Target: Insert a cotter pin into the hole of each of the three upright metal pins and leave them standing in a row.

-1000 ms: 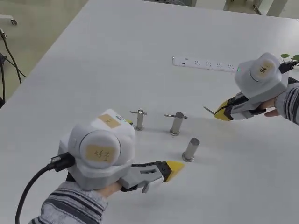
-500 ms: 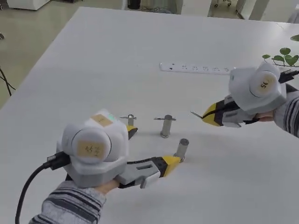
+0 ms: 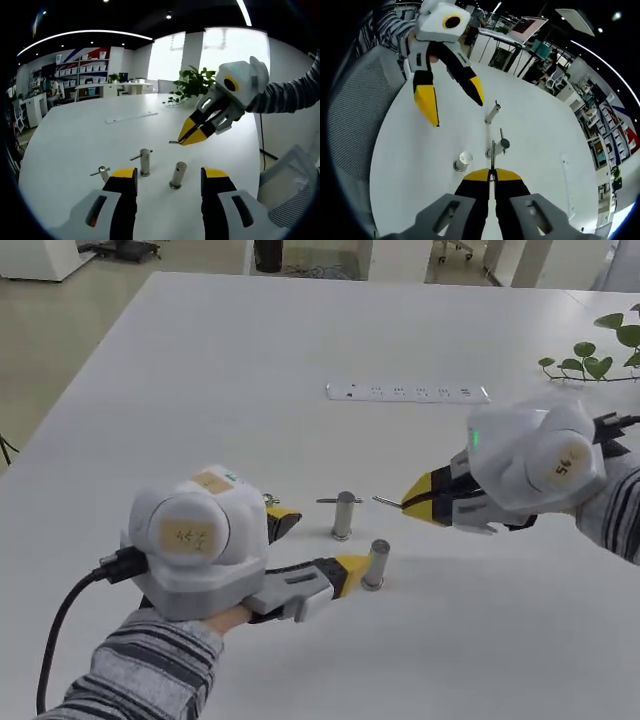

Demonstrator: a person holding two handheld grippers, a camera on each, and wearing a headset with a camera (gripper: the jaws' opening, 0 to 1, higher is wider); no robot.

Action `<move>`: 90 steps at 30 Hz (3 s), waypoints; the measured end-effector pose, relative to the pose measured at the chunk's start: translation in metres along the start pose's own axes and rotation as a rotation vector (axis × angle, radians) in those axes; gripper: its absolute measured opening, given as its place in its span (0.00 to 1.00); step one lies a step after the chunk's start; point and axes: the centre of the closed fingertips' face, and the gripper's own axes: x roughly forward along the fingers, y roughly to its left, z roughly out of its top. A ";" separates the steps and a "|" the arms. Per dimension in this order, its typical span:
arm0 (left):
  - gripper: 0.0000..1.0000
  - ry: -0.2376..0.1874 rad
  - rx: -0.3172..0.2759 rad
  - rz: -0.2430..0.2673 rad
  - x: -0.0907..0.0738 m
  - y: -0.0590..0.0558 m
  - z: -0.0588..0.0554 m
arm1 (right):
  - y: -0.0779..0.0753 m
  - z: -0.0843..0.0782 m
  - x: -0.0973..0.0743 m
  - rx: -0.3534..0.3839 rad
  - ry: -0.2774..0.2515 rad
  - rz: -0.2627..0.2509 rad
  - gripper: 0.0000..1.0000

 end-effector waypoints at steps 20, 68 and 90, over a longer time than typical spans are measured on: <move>0.18 -0.036 -0.083 -0.055 0.003 -0.011 0.012 | 0.022 0.035 -0.001 -0.152 -0.070 0.044 0.00; 0.00 -0.005 0.205 -0.195 -0.005 -0.036 0.006 | 0.042 0.031 0.000 -0.096 -0.038 0.117 0.00; 0.21 0.034 0.280 -0.092 0.013 -0.026 -0.006 | 0.029 0.000 -0.006 -0.130 0.060 0.067 0.00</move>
